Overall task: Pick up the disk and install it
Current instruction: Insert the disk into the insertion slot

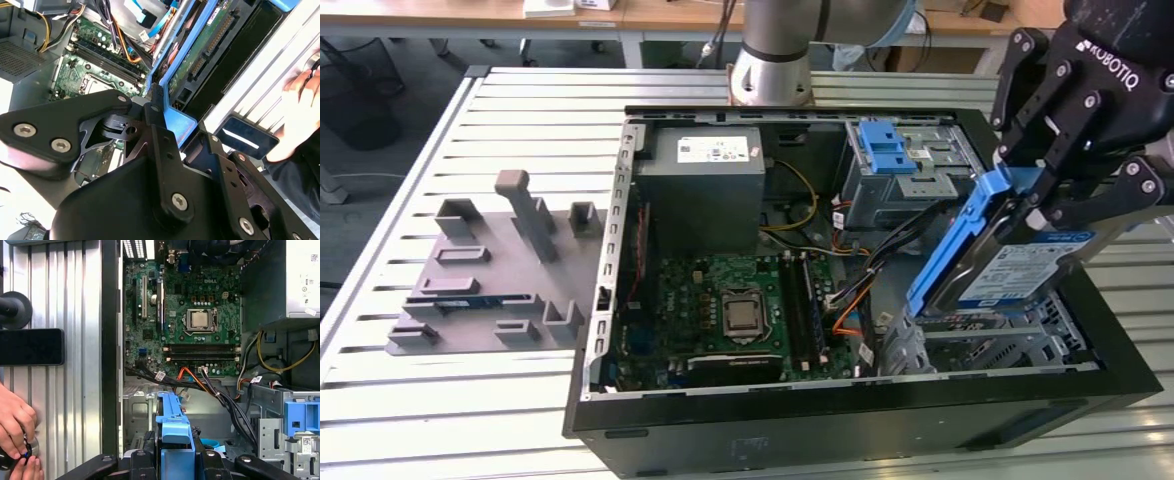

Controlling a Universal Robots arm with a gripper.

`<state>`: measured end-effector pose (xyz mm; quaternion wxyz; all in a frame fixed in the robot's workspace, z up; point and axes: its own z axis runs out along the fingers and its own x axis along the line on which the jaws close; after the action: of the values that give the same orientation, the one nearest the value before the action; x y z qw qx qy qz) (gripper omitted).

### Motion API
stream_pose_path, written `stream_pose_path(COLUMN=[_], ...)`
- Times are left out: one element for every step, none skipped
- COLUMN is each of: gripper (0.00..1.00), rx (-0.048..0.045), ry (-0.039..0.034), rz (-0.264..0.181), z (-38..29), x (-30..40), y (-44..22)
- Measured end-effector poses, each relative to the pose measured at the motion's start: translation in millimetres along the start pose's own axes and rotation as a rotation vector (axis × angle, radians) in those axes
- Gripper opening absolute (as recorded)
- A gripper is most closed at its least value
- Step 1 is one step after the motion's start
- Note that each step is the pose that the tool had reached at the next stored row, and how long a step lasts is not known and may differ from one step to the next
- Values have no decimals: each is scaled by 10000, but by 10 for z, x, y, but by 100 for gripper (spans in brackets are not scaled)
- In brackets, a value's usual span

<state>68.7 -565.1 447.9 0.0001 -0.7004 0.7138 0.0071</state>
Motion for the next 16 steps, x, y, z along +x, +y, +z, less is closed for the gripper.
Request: stream_pose_path(gripper=[36,36,36,36,36,36,36,36,36,36,36,36,36,36,36,36], rx=[0,0,0,0,0,0,0,0,0,0,0,0,0,0,0,1], ry=[-1,0,-1,-1,-2,-2,-2,-2,-1,-2,-2,0,0,3,4,4], rz=[1,1,1,1,2,2,1,1,1,2,2,2,1,1,2,1], z=[4,9,13,18,24,29,38,46,51,56,60,63,68,71,74,79], x=[2,4,7,11,15,19,26,34,40,43,46,48,49,50,50,51], y=[-8,-17,-23,-24,-24,-26,-29,-39,-44,-45,-47,-49,-54,-59,-64,-70])
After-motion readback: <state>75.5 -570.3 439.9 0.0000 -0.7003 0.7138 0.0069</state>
